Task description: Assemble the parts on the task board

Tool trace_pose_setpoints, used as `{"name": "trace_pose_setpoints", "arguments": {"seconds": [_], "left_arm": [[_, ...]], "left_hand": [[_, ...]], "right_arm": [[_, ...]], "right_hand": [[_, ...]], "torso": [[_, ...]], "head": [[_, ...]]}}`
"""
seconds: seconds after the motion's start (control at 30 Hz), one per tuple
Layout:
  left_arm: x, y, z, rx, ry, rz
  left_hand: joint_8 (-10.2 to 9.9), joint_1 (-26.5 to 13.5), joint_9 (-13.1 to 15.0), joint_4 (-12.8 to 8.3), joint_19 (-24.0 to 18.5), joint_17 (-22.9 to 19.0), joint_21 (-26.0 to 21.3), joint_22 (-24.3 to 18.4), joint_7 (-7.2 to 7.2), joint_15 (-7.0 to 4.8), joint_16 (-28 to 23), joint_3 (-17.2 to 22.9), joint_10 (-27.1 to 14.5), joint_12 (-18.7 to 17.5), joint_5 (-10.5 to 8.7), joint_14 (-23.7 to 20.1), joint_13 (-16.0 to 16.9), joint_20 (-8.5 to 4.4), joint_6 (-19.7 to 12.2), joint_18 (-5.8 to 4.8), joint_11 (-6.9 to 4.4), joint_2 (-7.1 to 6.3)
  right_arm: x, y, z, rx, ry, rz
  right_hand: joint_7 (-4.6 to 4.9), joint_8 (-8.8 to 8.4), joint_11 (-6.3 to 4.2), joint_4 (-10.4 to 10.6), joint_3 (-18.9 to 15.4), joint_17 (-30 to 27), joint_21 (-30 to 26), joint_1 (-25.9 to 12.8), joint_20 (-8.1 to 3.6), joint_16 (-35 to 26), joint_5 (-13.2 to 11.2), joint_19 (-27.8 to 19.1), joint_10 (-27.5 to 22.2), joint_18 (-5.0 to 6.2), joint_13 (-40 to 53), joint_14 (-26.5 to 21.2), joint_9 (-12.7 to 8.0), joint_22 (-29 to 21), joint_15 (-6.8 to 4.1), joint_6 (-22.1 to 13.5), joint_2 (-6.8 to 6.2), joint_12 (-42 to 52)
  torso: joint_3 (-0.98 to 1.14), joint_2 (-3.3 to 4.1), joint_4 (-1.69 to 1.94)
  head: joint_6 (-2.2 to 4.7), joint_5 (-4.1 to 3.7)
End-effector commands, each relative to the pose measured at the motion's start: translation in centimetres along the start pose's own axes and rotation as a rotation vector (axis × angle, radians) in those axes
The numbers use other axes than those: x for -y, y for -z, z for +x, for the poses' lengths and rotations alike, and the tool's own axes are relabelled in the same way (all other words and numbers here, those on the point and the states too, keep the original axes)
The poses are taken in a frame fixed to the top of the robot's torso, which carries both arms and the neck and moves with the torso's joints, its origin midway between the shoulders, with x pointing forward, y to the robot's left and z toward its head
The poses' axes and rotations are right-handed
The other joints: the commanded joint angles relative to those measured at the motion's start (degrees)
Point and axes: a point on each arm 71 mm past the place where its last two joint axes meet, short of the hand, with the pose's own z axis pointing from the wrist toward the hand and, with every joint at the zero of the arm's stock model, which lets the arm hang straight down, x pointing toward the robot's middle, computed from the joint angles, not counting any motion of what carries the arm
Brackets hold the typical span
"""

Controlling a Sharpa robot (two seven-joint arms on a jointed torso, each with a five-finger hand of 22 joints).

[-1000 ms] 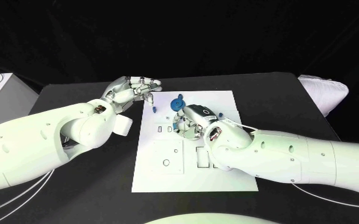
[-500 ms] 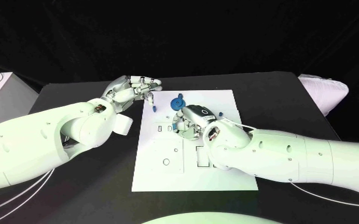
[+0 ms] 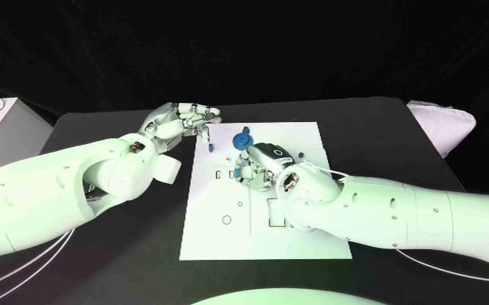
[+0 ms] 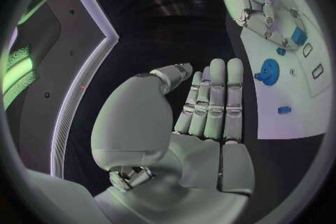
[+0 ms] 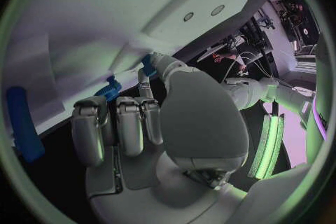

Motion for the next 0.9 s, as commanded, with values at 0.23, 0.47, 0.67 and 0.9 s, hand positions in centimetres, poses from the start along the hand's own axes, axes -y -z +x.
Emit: {"name": "trace_pose_setpoints", "arguments": {"seconds": [0.23,0.47,0.67,0.9], "left_arm": [[0.02,-0.04,0.23,-0.022,0.004,0.002],[0.0,-0.04,0.2,-0.022,0.004,0.0],[-0.02,-0.04,0.19,-0.023,0.004,-0.001],[-0.04,-0.03,0.19,-0.024,0.004,-0.002]], "left_hand": [[0.21,0.27,0.08,0.04,-0.4,-0.09,0.34,0.05,0.0,-0.03,0.33,0.29,-0.3,-0.33,-0.21,-0.41,-0.05,0.08,-0.49,0.89,0.04,0.08],[0.21,0.27,0.08,0.04,-0.4,-0.09,0.34,0.05,0.0,-0.03,0.33,0.29,-0.3,-0.33,-0.21,-0.41,-0.05,0.08,-0.49,0.89,0.04,0.08],[0.21,0.27,0.08,0.04,-0.4,-0.09,0.34,0.05,0.0,-0.03,0.33,0.29,-0.3,-0.33,-0.21,-0.41,-0.05,0.08,-0.49,0.89,0.04,0.08],[0.21,0.27,0.08,0.04,-0.4,-0.09,0.34,0.05,0.0,-0.03,0.33,0.29,-0.3,-0.33,-0.21,-0.41,-0.05,0.08,-0.49,0.89,0.04,0.08]], "right_arm": [[0.03,0.16,0.63,-0.022,0.014,-0.001],[0.17,0.18,0.6,-0.017,0.013,0.003],[0.28,0.17,0.59,-0.015,0.013,0.006],[0.3,0.17,0.57,-0.014,0.012,0.003]], "right_hand": [[-0.02,0.06,0.25,0.35,-0.25,12.41,0.05,-1.76,-0.04,-0.02,-0.22,5.9,5.21,-0.33,14.1,5.27,1.83,14.91,0.07,-0.82,-0.87,-0.54],[0.67,-0.5,0.84,0.49,-0.45,12.22,-0.25,-2.35,0.34,-0.09,-0.2,5.75,4.66,-0.26,13.57,5.23,1.5,14.69,0.56,-2.41,-1.55,-1.24],[0.88,-0.66,1.04,0.55,-0.59,12.09,-0.44,-2.54,0.49,-0.14,-0.22,5.67,4.37,-0.21,13.3,5.2,1.4,14.55,0.73,-2.87,-1.78,-1.6],[1.24,-0.94,1.37,0.72,-0.99,12.06,-0.7,-2.91,0.76,-0.15,-0.33,5.54,3.59,-0.14,12.57,5.19,1.21,14.36,1.03,-3.7,-2.22,-2.56]], "torso": [[0.05,0.01,-0.04],[0.05,-0.03,-0.06],[0.03,-0.07,-0.05],[0.03,-0.02,-0.03]], "head": [[-0.21,0.13],[-0.3,0.16],[-0.31,0.13],[-0.31,0.13]]}}
